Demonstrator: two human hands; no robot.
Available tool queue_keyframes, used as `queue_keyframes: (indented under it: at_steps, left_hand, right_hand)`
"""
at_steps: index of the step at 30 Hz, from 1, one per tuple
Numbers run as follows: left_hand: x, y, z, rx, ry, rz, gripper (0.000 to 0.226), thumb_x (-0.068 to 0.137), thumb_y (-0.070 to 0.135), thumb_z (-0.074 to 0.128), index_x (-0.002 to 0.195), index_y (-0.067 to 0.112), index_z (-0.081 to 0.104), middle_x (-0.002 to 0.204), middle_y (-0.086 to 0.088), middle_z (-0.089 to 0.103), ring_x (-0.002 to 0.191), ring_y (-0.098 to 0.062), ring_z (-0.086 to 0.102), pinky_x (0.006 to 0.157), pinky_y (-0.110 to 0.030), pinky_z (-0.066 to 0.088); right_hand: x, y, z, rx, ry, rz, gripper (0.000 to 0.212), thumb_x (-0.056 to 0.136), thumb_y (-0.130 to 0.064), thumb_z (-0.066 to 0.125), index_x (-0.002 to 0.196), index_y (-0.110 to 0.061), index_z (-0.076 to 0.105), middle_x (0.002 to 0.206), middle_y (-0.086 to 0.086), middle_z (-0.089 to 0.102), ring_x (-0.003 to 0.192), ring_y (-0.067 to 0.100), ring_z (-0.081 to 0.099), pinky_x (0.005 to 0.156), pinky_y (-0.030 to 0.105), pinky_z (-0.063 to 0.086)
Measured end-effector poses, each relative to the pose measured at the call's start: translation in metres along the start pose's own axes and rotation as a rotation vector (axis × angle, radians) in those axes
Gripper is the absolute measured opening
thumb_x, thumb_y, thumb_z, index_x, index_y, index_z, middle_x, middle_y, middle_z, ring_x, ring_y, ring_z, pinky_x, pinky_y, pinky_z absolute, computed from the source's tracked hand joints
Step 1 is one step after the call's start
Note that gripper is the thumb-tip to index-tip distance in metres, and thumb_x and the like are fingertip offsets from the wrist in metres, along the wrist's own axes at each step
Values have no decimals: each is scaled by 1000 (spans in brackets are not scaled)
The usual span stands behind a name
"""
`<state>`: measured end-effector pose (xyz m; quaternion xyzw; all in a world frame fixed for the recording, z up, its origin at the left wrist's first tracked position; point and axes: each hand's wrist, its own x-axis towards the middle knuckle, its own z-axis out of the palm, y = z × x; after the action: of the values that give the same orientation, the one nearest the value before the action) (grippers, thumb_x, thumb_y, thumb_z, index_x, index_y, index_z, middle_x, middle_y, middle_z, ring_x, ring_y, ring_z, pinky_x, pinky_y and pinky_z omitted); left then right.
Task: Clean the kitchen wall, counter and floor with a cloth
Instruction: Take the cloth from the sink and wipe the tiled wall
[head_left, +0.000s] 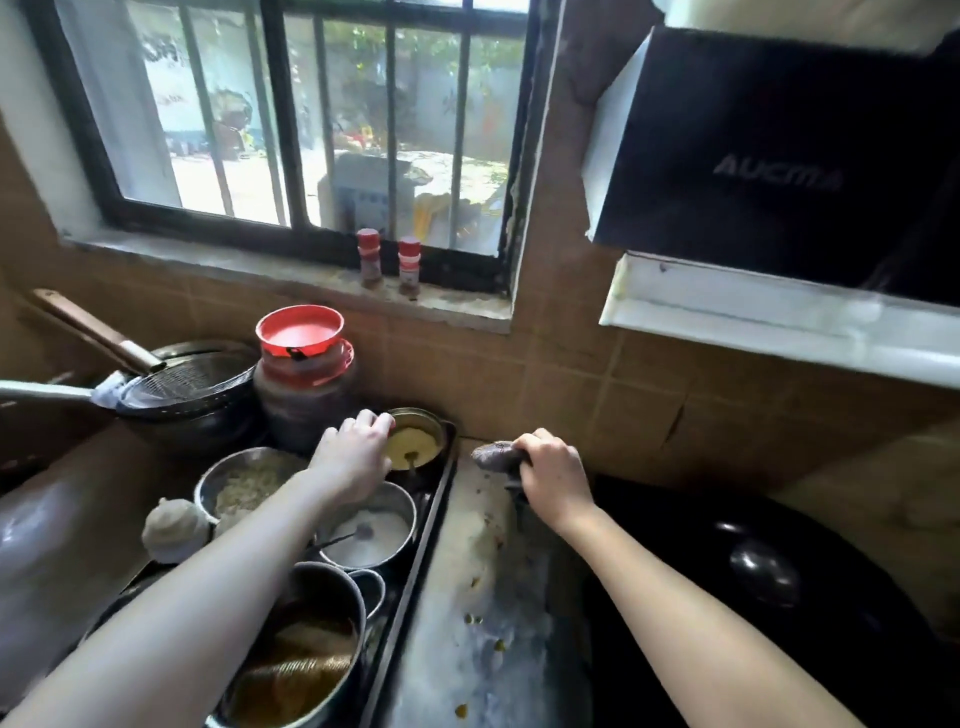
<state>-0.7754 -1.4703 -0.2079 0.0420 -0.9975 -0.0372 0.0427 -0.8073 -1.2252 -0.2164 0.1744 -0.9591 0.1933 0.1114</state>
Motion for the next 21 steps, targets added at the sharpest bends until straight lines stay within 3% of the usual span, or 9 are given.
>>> queue_keyframes:
  at_steps: [12,21]
  left_hand:
    - [60,93,38,-21,-79,285,46,90,30,51,132,16,37,127,-9,43,119,-29,47,92,-41,40]
    - [37,169,23,-48,1,253,43,92,30,50,129,12,38,123,-10,44,114,-31,48,89,-42,40]
  right_hand:
    - [-28,88,-33,52,111,419,28,81,-1,50,101,-12,67,104,5,62,100,27,59,87,33,46]
    - [-58,142,-83,-33,68,348,28,86,-4,47,105,-14,66,105,5,60,98,28,58,87,39,47]
